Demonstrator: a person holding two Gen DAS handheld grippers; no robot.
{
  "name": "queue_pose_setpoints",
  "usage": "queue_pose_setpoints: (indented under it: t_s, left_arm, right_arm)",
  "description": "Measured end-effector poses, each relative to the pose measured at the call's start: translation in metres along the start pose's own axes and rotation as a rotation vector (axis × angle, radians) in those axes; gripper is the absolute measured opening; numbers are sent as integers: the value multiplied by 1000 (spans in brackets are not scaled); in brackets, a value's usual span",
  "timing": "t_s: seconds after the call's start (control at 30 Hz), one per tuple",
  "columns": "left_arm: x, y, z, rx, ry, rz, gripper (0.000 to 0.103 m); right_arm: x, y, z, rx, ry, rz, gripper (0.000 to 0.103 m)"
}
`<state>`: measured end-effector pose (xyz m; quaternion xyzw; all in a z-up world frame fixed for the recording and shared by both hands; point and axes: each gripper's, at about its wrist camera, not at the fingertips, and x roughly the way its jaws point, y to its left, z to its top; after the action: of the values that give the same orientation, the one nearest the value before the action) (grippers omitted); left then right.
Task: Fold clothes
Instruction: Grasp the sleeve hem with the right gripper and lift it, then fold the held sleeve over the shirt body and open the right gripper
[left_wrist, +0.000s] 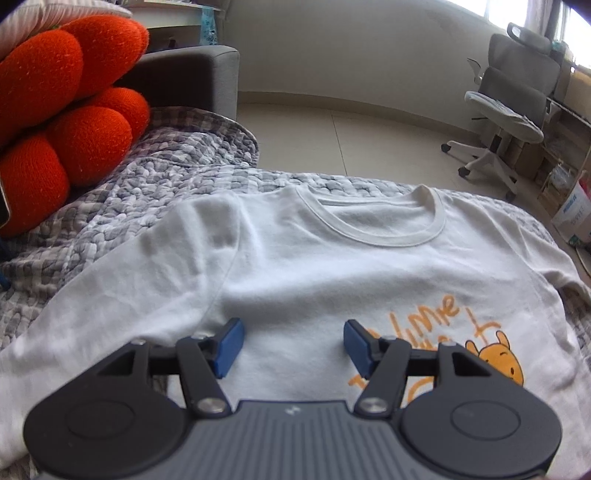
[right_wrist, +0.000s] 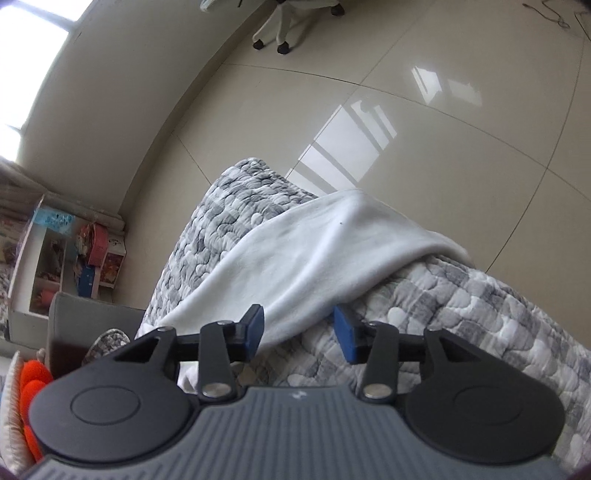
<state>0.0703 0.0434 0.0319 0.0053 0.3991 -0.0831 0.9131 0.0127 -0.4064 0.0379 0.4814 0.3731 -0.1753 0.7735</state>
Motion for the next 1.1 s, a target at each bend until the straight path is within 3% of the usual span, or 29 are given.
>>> queue_pose_setpoints:
  t_s: [0.13, 0.2, 0.37, 0.5, 0.67, 0.8, 1.1]
  left_arm:
    - [1, -1, 0, 4, 2, 3, 63]
    - [1, -2, 0, 8, 2, 6, 63]
    - [-1, -3, 0, 8, 1, 3, 63]
    - [-7, -2, -1, -1, -3, -20, 63]
    - [0, -4, -2, 24, 8, 10, 63]
    - [-6, 0, 0, -3, -3, -5, 63]
    - [-2, -3, -2, 17, 7, 5, 63]
  right_arm:
    - [7, 1, 3, -8, -25, 5, 45]
    - [10, 1, 4, -15, -44, -7, 25]
    - [9, 4, 4, -53, -100, -17, 9]
    - [3, 10, 1, -136, -168, -26, 8]
    - [15, 8, 0, -150, -180, -76, 8]
    - [5, 15, -4, -176, -221, -44, 8]
    - [12, 15, -4, -161, -210, -85, 8]
